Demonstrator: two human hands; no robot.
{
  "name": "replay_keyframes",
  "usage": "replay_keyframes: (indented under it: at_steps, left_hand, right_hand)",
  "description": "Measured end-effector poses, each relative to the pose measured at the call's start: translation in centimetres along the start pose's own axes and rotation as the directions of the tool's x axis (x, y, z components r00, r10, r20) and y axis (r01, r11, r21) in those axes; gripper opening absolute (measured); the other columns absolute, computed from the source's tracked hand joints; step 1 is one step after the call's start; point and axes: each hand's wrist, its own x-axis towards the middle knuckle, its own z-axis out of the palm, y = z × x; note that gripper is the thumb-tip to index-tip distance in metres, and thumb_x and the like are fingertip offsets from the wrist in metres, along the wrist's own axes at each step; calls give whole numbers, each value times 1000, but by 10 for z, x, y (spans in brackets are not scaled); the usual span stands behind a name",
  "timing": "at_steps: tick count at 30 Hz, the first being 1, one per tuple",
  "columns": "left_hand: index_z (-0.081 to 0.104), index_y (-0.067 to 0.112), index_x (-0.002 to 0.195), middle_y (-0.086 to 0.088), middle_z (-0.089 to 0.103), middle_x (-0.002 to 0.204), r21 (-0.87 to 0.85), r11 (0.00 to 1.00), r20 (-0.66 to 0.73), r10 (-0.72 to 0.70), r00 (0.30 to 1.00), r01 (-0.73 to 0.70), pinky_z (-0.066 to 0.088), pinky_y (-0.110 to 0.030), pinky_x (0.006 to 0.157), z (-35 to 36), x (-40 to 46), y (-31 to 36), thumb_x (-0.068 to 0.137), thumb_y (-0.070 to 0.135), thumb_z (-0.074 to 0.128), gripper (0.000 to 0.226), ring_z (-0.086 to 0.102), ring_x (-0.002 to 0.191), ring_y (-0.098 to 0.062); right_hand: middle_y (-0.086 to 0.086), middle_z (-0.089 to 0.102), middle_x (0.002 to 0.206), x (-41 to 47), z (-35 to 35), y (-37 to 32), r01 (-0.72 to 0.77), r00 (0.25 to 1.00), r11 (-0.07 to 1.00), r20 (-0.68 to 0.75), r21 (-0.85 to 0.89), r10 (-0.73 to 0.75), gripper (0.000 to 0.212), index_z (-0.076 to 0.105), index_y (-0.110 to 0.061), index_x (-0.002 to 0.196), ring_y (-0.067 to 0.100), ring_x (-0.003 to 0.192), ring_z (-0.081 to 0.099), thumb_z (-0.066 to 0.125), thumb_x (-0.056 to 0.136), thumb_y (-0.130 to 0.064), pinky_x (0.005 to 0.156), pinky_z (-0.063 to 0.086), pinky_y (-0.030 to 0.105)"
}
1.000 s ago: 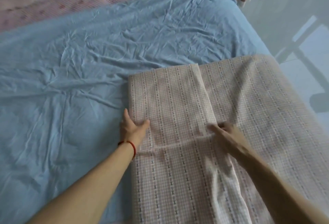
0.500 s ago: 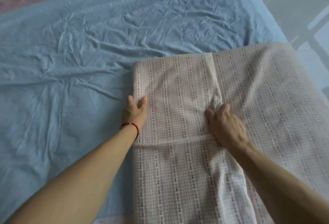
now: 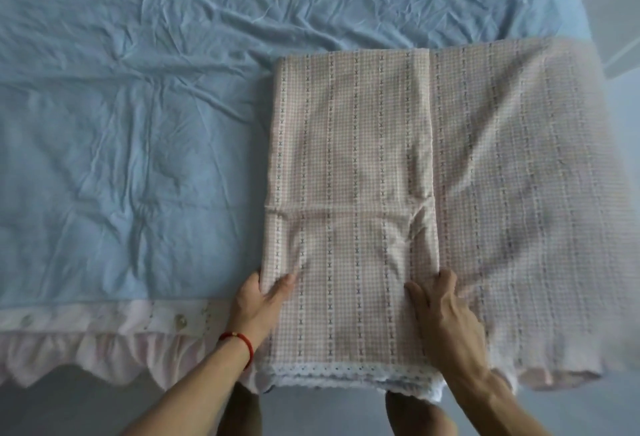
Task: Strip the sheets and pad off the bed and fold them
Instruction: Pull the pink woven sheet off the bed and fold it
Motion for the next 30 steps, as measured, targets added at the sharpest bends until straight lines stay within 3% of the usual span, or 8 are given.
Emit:
replay_keyframes:
  at_steps: [2,5,8,11,16,20,24,30]
  left_hand:
    - [66,20,105,6,74,96,-16,999,-6,-31,999,31,59,-37,83,1,-11,-2,84,55,71,41,71,90,-15]
    - [63,23,111,3,72,103,30,997,30,-71,997,70,58,-39,87,-4,-22,4,88,49,71,37,69,95,-20]
    - [62,25,117,7,71,107,117,993,86,-19,996,9,57,-39,89,-14,-26,15,81,60,72,51,68,96,-18]
    - [65,29,116,11,72,106,122,992,145,-19,989,2,58,-40,89,-25,-35,33,71,70,71,62,69,96,-15]
    - [65,21,104,2,71,101,193,980,149,27,988,-56,55,-32,82,-32,-53,63,85,47,73,34,67,90,-19]
    - [63,10,116,-9,68,118,246,934,119,237,964,-260,53,-38,91,-22,-86,93,89,46,61,45,64,106,-30]
    - [55,13,89,-10,68,97,220,901,98,361,928,-374,52,-36,79,-13,-118,127,93,34,61,23,64,92,-32]
    - [41,19,80,-3,54,86,212,812,23,553,833,-544,38,-29,71,40,-168,195,94,26,63,27,54,80,-26]
  right_hand:
    - [5,67,101,-6,-2,4,0,1000,990,-15,-138,-2,36,30,-21,120,20,59,55,37,103,-52,56,43,36]
    - [9,44,138,-27,1,9,102,995,933,23,-346,-100,73,6,-21,159,27,90,59,49,102,-34,64,49,36]
    - [11,8,159,-44,-6,10,181,980,898,147,-402,-132,81,-5,-31,160,34,130,38,48,99,-25,100,46,45]
    - [5,-12,165,-61,-23,5,172,959,930,272,-326,-81,74,-1,-35,160,32,151,12,42,101,-21,118,32,45]
    - [11,11,161,-94,-76,1,87,990,975,124,-206,-62,52,29,-28,153,26,117,56,46,104,-23,85,43,33]
    - [5,36,152,-115,-119,-2,18,998,985,67,-170,-6,41,43,-29,145,19,108,62,45,105,-34,93,43,35]
    - [-2,42,151,-121,-141,-10,112,994,980,39,-165,-107,36,52,-35,140,11,114,61,48,104,-33,93,53,30]
    - [-11,61,134,-80,-175,-14,189,980,960,30,207,-199,28,64,-43,122,6,98,68,53,102,-26,92,57,34]
